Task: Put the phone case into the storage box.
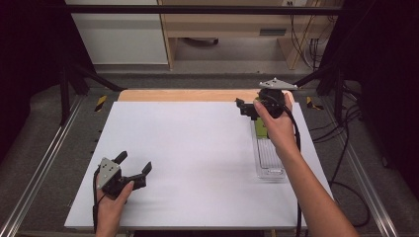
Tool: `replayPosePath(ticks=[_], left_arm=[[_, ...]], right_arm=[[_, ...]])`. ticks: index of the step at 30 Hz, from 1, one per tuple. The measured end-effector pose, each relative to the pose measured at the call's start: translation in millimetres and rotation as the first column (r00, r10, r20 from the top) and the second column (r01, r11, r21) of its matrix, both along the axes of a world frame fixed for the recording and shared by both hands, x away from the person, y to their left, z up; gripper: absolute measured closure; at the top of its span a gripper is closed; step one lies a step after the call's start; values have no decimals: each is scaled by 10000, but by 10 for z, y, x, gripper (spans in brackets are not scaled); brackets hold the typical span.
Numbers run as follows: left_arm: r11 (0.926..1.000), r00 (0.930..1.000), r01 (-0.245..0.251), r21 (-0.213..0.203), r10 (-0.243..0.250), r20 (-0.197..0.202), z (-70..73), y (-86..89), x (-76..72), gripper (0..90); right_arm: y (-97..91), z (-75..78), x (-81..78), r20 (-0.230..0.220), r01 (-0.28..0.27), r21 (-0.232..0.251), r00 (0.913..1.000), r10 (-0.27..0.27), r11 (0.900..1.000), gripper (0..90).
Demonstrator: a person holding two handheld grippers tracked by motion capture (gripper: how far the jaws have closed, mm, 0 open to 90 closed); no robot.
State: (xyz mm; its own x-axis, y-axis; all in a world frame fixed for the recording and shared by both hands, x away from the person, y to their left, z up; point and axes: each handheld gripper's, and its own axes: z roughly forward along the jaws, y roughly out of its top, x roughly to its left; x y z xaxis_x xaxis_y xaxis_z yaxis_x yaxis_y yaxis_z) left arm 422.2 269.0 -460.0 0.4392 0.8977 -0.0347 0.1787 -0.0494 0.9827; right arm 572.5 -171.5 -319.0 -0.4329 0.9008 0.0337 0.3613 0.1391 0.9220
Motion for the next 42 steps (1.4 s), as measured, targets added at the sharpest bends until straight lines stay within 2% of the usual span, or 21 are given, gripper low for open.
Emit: replayPosePath(ticks=[3,8,10,13,16,21,26,34,42], left_arm=[[9999,10000,30,-115,-31,-71,-7,10,5,21],[10000,9999,61,-67,-62,-85,0,19,13,21],[10000,10000,64,66,-64,4,13,15,5,21],[9986,9998,103,516,-113,193,48,4,-11,21],[9995,9998,134,276,-138,147,51,32,-15,20],[9999,9997,26,126,-29,244,95,110,-3,20],[10000,9998,-74,-6,74,174,108,202,-4,20],[9994,9994,-302,-165,305,169,139,319,-18,20],[9988,9994,-334,-360,334,-2,119,361,-16,20]], right_arm=[[14,40,-16,-29,-65,113,10000,66,9999,38],[9,101,-37,-13,-229,196,9997,229,9995,37],[6,93,-44,-61,-225,198,9997,227,9995,38],[13,55,-67,-130,-212,156,9997,214,9997,40],[33,28,-97,-218,-254,224,9994,259,9994,39],[68,53,-144,-180,-313,161,9993,316,9994,39],[55,96,-222,-108,-331,199,9994,333,9993,38],[-60,186,-369,143,-343,296,9993,339,9990,38],[-260,178,-537,154,40,580,9999,-49,9983,37]])
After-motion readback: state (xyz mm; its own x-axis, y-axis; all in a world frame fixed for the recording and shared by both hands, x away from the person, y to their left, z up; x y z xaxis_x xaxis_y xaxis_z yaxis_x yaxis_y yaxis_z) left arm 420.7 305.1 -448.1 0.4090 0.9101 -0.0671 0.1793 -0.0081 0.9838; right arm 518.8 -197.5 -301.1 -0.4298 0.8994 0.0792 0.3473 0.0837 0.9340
